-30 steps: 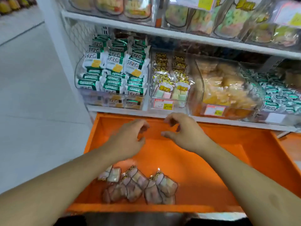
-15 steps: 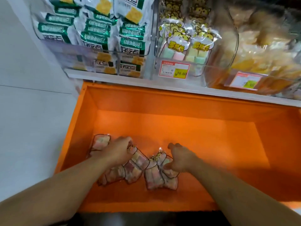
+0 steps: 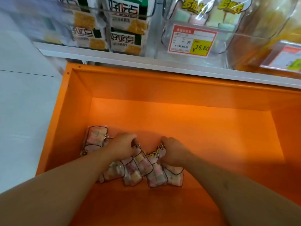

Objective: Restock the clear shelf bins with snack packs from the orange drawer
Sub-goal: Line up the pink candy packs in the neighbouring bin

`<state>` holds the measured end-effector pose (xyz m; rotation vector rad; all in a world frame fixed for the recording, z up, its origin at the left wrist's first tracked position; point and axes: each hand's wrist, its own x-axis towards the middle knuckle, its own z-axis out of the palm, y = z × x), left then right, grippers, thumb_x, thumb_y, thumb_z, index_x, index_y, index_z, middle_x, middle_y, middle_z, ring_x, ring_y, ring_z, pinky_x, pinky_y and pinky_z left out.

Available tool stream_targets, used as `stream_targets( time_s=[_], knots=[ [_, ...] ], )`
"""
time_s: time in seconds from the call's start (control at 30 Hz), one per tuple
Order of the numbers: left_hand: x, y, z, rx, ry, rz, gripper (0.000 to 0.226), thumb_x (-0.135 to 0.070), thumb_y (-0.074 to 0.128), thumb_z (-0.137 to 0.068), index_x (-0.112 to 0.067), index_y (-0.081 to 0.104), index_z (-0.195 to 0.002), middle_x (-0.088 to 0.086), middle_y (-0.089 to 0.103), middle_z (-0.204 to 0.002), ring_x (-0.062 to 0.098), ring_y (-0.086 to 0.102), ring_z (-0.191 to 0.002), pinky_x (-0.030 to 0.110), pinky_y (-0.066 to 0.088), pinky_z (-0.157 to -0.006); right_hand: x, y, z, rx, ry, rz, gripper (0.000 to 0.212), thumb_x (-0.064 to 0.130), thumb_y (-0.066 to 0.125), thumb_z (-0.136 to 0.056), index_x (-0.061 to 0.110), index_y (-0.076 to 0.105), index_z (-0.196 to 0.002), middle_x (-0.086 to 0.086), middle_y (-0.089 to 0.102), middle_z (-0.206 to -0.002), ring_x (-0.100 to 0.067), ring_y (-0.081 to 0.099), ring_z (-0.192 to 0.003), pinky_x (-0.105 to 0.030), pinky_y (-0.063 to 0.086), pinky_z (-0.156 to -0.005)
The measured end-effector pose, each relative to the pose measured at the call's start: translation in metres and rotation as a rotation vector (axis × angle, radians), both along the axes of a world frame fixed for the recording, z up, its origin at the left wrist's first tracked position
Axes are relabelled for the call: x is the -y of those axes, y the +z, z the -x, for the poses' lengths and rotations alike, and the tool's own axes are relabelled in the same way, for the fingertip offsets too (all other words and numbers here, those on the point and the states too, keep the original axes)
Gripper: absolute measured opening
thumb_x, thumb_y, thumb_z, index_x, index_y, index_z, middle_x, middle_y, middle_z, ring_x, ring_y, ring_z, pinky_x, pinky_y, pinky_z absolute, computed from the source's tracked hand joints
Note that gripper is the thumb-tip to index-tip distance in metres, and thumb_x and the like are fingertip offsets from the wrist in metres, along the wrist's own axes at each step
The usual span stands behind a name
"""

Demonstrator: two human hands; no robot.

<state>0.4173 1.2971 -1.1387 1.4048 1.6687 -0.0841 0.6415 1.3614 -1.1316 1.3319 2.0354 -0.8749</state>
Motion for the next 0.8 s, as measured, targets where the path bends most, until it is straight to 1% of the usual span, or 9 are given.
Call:
stream_targets(
  time_s=[0.07,0.23,0.3,0.37,0.5,0.57,0.63,0.7,0.8],
  knots=[
    [0.001,0.002,0.002,0.061,0.060,0.009,0.023,-0.031,0.075,-0.094,-0.034,0.053,-0.090,-0.008,0.059,-0.096,0.012,0.057,-0.086,0.031,0.045,-0.068,-0.003,0.002,0.002,-0.018,-0.007,0.017,0.076,0.044,0.091,-0.077,0.020,0.053,-0.139,-0.009,0.056,-0.136,-0.030,0.056,-0.122,-0.039,0.052,-0.094],
    [-0.003,0.029,0.006,0.140,0.115,0.009,0.021,-0.031,0.079,-0.092,-0.038,0.060,-0.093,-0.007,0.067,-0.119,0.015,0.063,-0.108,0.035,0.055,-0.092,-0.010,0.020,-0.006,-0.070,-0.052,0.030,0.058,0.033,0.086,-0.086,0.021,0.061,-0.137,-0.002,0.057,-0.145,-0.025,0.059,-0.123,-0.025,0.041,-0.084],
    [-0.006,0.045,0.009,0.158,0.151,0.004,0.019,-0.030,0.079,-0.092,-0.038,0.065,-0.101,-0.009,0.065,-0.124,0.015,0.062,-0.116,0.038,0.054,-0.100,-0.012,0.032,-0.011,-0.092,-0.075,0.007,0.051,0.030,0.084,-0.086,0.024,0.064,-0.133,-0.001,0.057,-0.143,-0.022,0.061,-0.112,-0.024,0.040,-0.079],
    [-0.010,0.061,0.012,0.170,0.163,-0.032,0.018,-0.027,0.079,-0.093,-0.040,0.067,-0.098,-0.010,0.067,-0.126,0.012,0.062,-0.121,0.040,0.052,-0.104,-0.016,0.048,-0.015,-0.130,-0.111,-0.031,0.042,0.031,0.084,-0.083,0.028,0.069,-0.122,0.002,0.063,-0.137,-0.015,0.062,-0.100,-0.024,0.042,-0.074],
    [-0.018,0.106,0.017,0.166,0.138,-0.145,0.022,-0.023,0.082,-0.090,-0.041,0.070,-0.083,-0.018,0.070,-0.108,0.007,0.065,-0.110,0.034,0.052,-0.099,-0.025,0.093,-0.019,-0.236,-0.177,-0.110,0.022,0.026,0.081,-0.086,0.026,0.078,-0.108,0.010,0.074,-0.107,-0.010,0.065,-0.089,-0.021,0.042,-0.062],
    [-0.020,0.131,0.019,0.127,0.118,-0.224,0.026,-0.021,0.082,-0.088,-0.042,0.071,-0.079,-0.018,0.069,-0.102,0.008,0.065,-0.105,0.032,0.052,-0.094,-0.026,0.120,-0.019,-0.291,-0.203,-0.167,0.011,0.028,0.081,-0.089,0.025,0.080,-0.099,0.013,0.072,-0.091,-0.010,0.065,-0.087,-0.022,0.043,-0.059],
    [-0.019,0.160,0.022,0.117,0.115,-0.300,0.024,-0.020,0.082,-0.088,-0.040,0.074,-0.078,-0.020,0.067,-0.102,0.009,0.063,-0.105,0.036,0.052,-0.096,-0.026,0.144,-0.018,-0.346,-0.230,-0.211,0.011,0.034,0.083,-0.089,0.026,0.079,-0.095,0.011,0.073,-0.091,-0.012,0.066,-0.085,-0.025,0.048,-0.062],
    [-0.016,0.192,0.026,0.125,0.114,-0.355,0.020,-0.023,0.081,-0.090,-0.041,0.076,-0.081,-0.023,0.065,-0.106,0.008,0.060,-0.108,0.037,0.049,-0.098,-0.026,0.168,-0.016,-0.396,-0.260,-0.233,0.019,0.042,0.086,-0.085,0.026,0.078,-0.091,0.005,0.073,-0.088,-0.015,0.065,-0.074,-0.026,0.044,-0.054],
    [-0.009,0.240,0.030,0.170,0.089,-0.371,0.017,-0.026,0.078,-0.094,-0.041,0.076,-0.087,-0.021,0.067,-0.115,0.011,0.062,-0.104,0.038,0.055,-0.088,-0.024,0.204,-0.011,-0.466,-0.287,-0.285,0.025,0.046,0.088,-0.082,0.026,0.077,-0.092,0.005,0.069,-0.088,-0.014,0.059,-0.074,-0.023,0.040,-0.052]
  ],
)
